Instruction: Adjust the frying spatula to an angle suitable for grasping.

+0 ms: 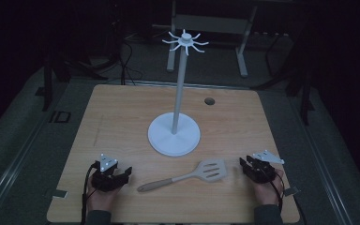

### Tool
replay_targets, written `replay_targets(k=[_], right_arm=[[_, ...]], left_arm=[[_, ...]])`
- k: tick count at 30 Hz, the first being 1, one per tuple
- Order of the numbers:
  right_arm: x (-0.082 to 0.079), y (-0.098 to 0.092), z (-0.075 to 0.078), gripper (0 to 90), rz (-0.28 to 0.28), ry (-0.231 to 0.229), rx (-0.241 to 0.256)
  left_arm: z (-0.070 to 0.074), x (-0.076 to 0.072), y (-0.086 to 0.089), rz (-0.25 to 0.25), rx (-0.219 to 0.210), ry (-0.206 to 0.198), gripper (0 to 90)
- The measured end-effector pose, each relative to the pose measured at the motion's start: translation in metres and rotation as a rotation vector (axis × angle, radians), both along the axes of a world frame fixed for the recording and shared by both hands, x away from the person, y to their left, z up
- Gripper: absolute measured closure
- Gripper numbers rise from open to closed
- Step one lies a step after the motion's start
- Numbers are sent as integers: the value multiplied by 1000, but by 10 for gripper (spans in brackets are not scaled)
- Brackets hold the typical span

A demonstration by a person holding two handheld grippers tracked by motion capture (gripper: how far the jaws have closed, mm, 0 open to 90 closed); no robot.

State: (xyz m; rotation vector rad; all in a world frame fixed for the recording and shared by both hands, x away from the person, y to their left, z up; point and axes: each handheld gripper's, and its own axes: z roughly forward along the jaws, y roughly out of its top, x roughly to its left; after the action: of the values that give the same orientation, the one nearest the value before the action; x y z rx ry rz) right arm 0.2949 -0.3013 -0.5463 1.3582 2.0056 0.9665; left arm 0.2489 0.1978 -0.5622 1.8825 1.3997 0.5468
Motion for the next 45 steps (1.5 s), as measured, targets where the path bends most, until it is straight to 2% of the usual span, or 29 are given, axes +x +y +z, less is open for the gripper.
replay_targets(k=[1, 2, 3, 5, 8, 10, 11, 12, 19, 21, 23, 24, 25, 28, 39, 42, 45], right_arm=[[0, 0, 0, 606, 0, 0, 0], [-3, 5, 9, 573, 1, -20, 7], [-3, 5, 9, 573, 1, -20, 7], [-6, 12, 19, 548, 28, -16, 4], [-7, 21, 26, 617, 61, -8, -29], [-8, 24, 27, 634, 79, -4, -34], [-7, 31, 31, 672, 113, 6, -47], [-7, 34, 32, 690, 125, 9, -50], [-1, 58, 45, 745, 255, 29, -76], [2, 66, 47, 769, 310, 39, -83], [4, 73, 48, 804, 346, 40, -94], [4, 73, 48, 804, 346, 40, -94], [6, 81, 48, 836, 381, 49, -112], [11, 91, 46, 850, 416, 62, -142], [16, 118, 34, 828, 471, 95, -181], [17, 120, 32, 834, 478, 103, -191], [17, 122, 27, 883, 480, 125, -189]], left_arm=[[0, 0, 0, 0, 0, 0, 376], [0, 0, 0, 2, -2, -1, 376], [0, 0, 0, 3, -4, -1, 376], [0, 0, 1, 2, -3, 1, 376], [-1, 1, 0, 1, -1, 2, 376], [-1, 0, 0, 2, -3, 1, 376], [0, 0, 1, 3, -4, 1, 376], [0, 0, 1, 3, -5, 1, 376], [0, 0, 1, 8, -8, -3, 376], [0, 0, 2, 8, -7, -2, 376], [0, 0, 2, 6, -6, -2, 376], [0, 0, 2, 6, -6, -2, 376], [0, 0, 1, 6, -6, -2, 376], [0, 0, 1, 6, -8, -2, 376], [0, 0, 1, 5, -7, -2, 376], [0, 0, 1, 5, -7, -3, 376], [0, 0, 1, 5, -8, -3, 376]])
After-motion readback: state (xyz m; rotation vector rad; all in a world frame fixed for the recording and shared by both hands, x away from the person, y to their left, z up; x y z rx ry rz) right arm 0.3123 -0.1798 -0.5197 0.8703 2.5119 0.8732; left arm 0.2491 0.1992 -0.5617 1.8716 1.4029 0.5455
